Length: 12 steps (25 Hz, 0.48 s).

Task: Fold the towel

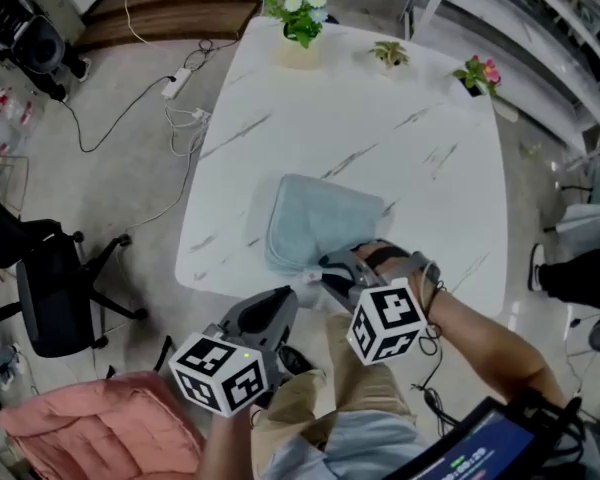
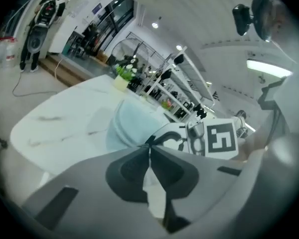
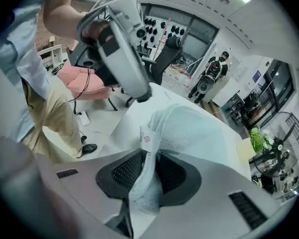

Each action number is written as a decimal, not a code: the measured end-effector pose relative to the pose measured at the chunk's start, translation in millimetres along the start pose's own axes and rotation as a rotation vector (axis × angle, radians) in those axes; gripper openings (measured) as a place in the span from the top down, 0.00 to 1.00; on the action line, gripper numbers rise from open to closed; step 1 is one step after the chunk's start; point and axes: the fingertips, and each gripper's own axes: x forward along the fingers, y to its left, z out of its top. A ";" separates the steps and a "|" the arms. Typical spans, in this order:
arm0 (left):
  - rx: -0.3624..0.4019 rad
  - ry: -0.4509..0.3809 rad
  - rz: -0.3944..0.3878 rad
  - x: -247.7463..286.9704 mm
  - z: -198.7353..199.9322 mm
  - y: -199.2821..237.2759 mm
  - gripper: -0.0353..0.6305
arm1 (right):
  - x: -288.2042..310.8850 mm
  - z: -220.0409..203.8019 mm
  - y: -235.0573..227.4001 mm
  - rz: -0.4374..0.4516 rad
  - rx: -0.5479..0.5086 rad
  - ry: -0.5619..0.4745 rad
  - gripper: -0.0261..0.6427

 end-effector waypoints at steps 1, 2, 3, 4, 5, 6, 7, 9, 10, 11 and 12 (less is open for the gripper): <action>0.055 -0.028 -0.017 4.5 14.6 -7.6 0.92 | -5.9 3.1 0.0 0.008 0.017 -0.016 0.77; 0.111 -0.041 -0.027 10.9 27.4 -12.7 0.92 | -14.5 7.3 -0.9 0.013 0.041 -0.040 0.70; 0.160 -0.042 -0.031 17.6 38.0 -15.6 0.92 | -24.8 11.8 -2.9 0.011 0.072 -0.073 0.64; 0.198 -0.039 -0.031 23.3 47.0 -17.3 0.92 | -35.5 15.2 -5.3 0.004 0.102 -0.106 0.64; 0.228 -0.037 -0.032 27.2 54.9 -18.6 0.92 | -44.7 16.2 -7.1 -0.008 0.124 -0.129 0.65; 0.249 -0.036 -0.033 29.7 61.7 -19.7 0.92 | -50.5 14.1 -7.0 -0.017 0.135 -0.136 0.65; 0.263 -0.031 -0.035 32.3 66.2 -19.8 0.92 | -52.2 9.0 -4.3 -0.019 0.132 -0.124 0.66; 0.282 0.020 -0.031 40.8 61.5 -13.8 0.92 | -46.0 -5.1 9.0 -0.001 0.096 -0.073 0.69; 0.294 0.068 -0.020 45.9 51.6 -7.1 0.92 | -41.0 -12.0 17.7 0.010 0.072 -0.047 0.70; 0.309 0.120 -0.003 49.8 39.0 0.9 0.92 | -36.4 -18.0 26.1 0.019 0.050 -0.025 0.72; 0.323 0.165 0.015 51.7 26.6 8.7 0.92 | -32.6 -23.4 32.8 0.024 0.028 -0.008 0.73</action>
